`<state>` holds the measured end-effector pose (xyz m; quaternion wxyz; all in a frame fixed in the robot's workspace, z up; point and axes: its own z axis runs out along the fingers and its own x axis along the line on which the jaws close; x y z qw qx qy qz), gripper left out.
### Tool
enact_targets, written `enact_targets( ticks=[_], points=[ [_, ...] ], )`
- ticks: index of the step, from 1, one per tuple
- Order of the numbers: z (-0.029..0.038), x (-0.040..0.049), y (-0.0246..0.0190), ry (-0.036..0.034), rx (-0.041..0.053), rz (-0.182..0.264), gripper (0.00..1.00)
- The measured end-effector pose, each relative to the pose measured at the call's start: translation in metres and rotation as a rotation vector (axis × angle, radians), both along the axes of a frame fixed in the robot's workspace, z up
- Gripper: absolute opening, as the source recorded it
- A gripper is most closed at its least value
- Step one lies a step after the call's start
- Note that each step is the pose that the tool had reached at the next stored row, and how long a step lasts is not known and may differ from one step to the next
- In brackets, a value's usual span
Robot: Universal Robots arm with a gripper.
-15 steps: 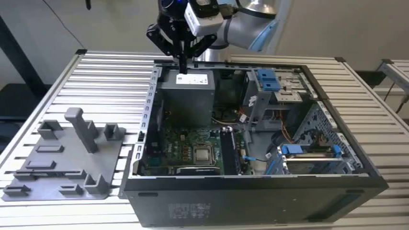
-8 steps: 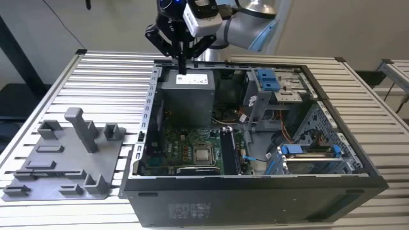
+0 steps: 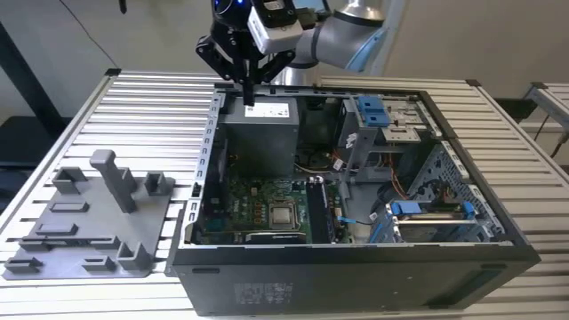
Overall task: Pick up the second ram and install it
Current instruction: 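Reach for the second ram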
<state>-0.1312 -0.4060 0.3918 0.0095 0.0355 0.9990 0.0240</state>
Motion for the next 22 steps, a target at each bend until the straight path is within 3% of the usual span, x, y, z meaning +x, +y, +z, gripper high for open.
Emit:
enact_targets(
  ticks=[7,22],
  points=[
    [-0.0003,-0.0084,-0.0018,0.0012,0.0001,0.0,0.11],
    [-0.0012,-0.0355,-0.0073,0.0018,0.0,0.0,0.11]
  ],
)
